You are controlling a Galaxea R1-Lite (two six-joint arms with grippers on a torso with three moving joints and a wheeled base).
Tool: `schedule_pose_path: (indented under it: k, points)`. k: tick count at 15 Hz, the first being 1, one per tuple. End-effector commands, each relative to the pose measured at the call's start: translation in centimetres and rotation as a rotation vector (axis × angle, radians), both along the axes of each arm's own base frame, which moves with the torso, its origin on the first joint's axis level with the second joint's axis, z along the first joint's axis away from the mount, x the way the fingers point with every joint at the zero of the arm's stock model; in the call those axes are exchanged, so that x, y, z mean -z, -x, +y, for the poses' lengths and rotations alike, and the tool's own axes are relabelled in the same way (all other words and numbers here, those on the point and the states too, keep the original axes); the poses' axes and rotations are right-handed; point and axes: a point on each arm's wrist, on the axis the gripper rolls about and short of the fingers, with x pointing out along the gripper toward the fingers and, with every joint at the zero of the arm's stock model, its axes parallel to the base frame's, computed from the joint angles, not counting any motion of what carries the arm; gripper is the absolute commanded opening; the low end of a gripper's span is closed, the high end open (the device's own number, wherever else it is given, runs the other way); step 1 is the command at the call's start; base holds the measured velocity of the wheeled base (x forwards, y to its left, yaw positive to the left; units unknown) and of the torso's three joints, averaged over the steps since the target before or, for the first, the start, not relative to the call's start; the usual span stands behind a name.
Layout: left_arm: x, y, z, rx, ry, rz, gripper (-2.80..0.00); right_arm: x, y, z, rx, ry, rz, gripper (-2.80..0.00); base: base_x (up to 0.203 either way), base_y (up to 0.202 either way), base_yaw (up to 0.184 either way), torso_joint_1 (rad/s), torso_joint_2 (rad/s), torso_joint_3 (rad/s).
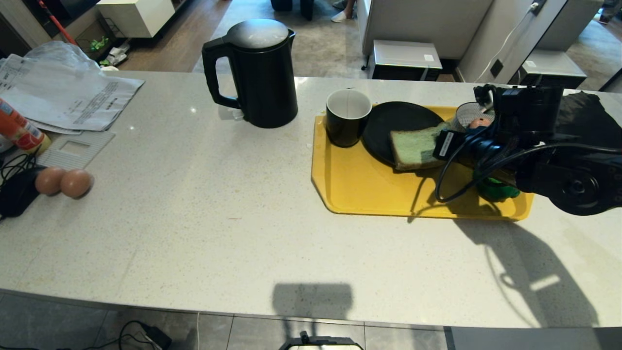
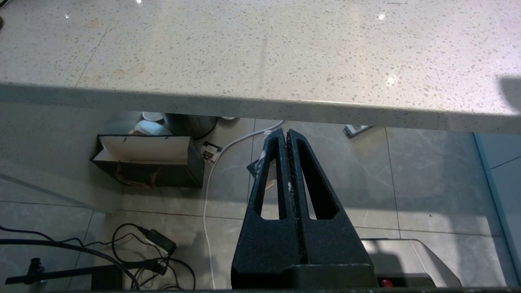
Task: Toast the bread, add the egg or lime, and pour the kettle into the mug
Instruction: Put the baked bread on a plate
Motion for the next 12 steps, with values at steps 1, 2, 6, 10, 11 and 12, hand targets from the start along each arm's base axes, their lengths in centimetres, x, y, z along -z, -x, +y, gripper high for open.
schedule_pose_path:
  k: [1, 2, 6, 10, 11, 12]
  points:
    - [0.5, -0.1, 0.0, 0.0, 0.0, 0.015, -2.8, -0.1, 0.3, 0.0, -0.004, 0.004, -0.003, -2.8, 0.0, 0.0, 0.0, 0.0, 0.0, 0.0]
    - [0.5, -0.1, 0.0, -0.002, 0.0, 0.015, -2.8, -0.2, 0.3, 0.0, -0.007, 0.008, -0.005, -2.8, 0.0, 0.0, 0.0, 0.0, 0.0, 0.0]
    - [0.5, -0.1, 0.0, -0.002, 0.0, 0.015, -2.8, -0.9, 0.7, 0.8, -0.053, -0.013, -0.053, 0.0, 0.0, 0.0, 0.0, 0.0, 0.0, 0.0]
    - [0.5, -0.1, 0.0, -0.002, 0.0, 0.015, -2.8, -1.3, 0.9, 1.3, -0.073, -0.009, -0.088, 0.0, 0.0, 0.0, 0.0, 0.0, 0.0, 0.0]
    - [0.5, -0.1, 0.0, -0.001, 0.0, 0.015, -2.8, -1.3, 0.9, 1.4, -0.075, -0.006, -0.091, 0.0, 0.0, 0.0, 0.0, 0.0, 0.0, 0.0]
    - [0.5, -0.1, 0.0, -0.002, 0.0, 0.015, -2.8, -1.4, 0.9, 1.3, -0.074, -0.005, -0.094, 0.0, 0.0, 0.0, 0.0, 0.0, 0.0, 0.0]
